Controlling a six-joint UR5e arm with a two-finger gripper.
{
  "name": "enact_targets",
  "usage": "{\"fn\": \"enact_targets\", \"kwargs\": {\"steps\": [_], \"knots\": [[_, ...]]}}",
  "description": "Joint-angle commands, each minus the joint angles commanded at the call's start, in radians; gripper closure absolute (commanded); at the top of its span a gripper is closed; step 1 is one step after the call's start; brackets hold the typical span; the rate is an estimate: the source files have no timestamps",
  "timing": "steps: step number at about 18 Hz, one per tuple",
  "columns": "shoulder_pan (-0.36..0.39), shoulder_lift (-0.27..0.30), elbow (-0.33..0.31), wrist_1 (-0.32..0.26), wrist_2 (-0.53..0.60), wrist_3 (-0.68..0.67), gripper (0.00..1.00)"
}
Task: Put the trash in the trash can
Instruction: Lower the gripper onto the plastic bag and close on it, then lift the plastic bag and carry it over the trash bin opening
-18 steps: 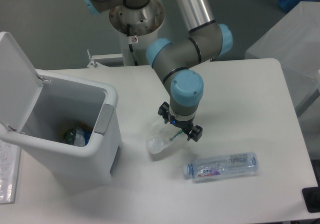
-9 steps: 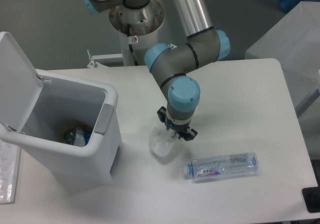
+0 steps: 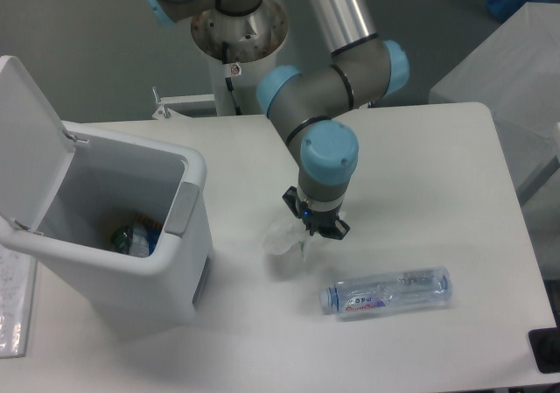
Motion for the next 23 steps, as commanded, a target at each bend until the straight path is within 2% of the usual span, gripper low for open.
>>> {"fn": "enact_targets", "kwargs": {"steps": [3,5,9,13,17,20,23], "knots": [[0.020,0.043,0.078,-0.040,-0.133,-0.055,1.00],[0.028,0.060,0.136,-0.045,-0.225,-0.113,1.00],[0.029,0.063,0.254,-0.045,-0.377,-0.253,1.00],[0.023,0.063,0.341,-0.041,-0.468,-0.360,1.00],[0.005,0.106,0.353,-0.043,-0.531,-0.413,1.00],[-0.043,0.149,0.330,-0.045,-0.540,-0.434,1.00],[-0.107,0.169,0.310,-0.045,-0.537,-0.477,1.00]]}}
